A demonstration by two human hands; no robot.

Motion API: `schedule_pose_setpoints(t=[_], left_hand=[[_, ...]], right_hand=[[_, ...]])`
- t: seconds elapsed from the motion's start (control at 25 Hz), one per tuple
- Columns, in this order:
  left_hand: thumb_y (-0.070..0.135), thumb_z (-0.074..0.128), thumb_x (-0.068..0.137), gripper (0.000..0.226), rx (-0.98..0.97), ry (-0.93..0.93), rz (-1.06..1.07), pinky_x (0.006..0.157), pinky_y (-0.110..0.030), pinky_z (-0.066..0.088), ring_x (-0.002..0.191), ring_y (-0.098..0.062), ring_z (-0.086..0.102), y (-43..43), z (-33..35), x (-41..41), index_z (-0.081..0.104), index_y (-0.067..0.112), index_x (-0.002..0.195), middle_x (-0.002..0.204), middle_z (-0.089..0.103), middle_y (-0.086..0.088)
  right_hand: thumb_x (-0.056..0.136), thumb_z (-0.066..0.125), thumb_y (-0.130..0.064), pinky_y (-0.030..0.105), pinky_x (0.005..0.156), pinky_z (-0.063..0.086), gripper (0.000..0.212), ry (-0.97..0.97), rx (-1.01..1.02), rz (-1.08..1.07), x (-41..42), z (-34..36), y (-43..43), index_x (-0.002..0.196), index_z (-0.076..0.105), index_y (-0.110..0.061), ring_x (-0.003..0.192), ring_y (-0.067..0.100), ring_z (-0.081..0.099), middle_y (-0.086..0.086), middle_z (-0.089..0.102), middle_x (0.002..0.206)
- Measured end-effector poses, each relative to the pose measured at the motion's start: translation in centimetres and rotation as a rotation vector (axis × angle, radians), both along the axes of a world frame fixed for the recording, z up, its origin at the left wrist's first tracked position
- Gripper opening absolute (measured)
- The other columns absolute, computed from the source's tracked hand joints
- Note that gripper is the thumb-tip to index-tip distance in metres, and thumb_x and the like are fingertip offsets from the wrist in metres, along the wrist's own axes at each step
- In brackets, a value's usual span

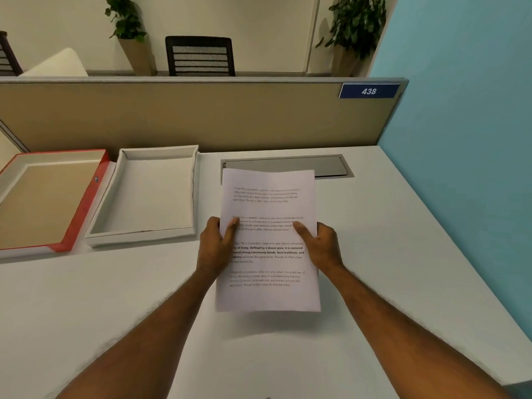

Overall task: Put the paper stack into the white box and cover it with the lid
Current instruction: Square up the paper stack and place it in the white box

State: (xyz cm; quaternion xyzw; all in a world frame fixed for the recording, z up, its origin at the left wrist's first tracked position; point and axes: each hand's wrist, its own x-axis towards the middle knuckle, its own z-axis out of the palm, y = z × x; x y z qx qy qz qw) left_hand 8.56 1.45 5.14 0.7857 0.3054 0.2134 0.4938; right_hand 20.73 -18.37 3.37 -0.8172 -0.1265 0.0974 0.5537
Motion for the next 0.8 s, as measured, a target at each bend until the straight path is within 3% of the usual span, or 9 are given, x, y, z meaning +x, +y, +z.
schedule_pose_setpoints(t=[0.04,0.16,0.56,0.8], left_hand=[[0.041,0.051,0.095,0.036,-0.032,0.015,0.013,0.048,-0.012,0.042,0.065,-0.007,0.052,0.1,-0.3,-0.1,0.048,0.006,0.090,0.074,0.052,0.006],[0.046,0.041,0.098,0.046,-0.126,0.051,0.078,0.056,-0.024,0.040,0.068,-0.016,0.052,0.2,-1.8,-0.9,0.054,0.003,0.087,0.075,0.055,-0.002],[0.039,0.032,0.102,0.050,-0.295,0.118,0.157,0.059,-0.021,0.043,0.073,-0.017,0.060,1.1,-6.9,-6.1,0.060,-0.003,0.098,0.089,0.065,-0.009],[0.041,0.033,0.101,0.049,-0.245,0.091,0.187,0.062,-0.026,0.041,0.076,-0.019,0.058,6.7,-5.2,-6.4,0.059,0.004,0.086,0.087,0.065,-0.007]], right_hand=[[0.087,0.065,-0.046,0.040,0.072,0.061,0.028,0.026,-0.004,-0.005,0.0,-0.1,0.1,0.082,0.069,-0.019,0.076,0.018,0.073,0.001,0.076,0.086],[0.092,0.055,-0.049,0.033,0.059,0.046,0.049,0.137,-0.001,-0.040,-0.6,-1.0,0.3,0.060,0.049,-0.012,0.059,0.019,0.057,0.004,0.060,0.063],[0.097,0.047,-0.046,0.032,0.059,0.040,0.049,0.264,-0.047,0.010,-4.5,-5.3,2.0,0.066,0.050,-0.009,0.060,0.021,0.051,0.010,0.056,0.064],[0.095,0.047,-0.051,0.033,0.062,0.045,0.050,0.252,-0.039,0.023,-4.3,-4.0,7.5,0.065,0.051,-0.012,0.062,0.021,0.055,0.008,0.060,0.066]])
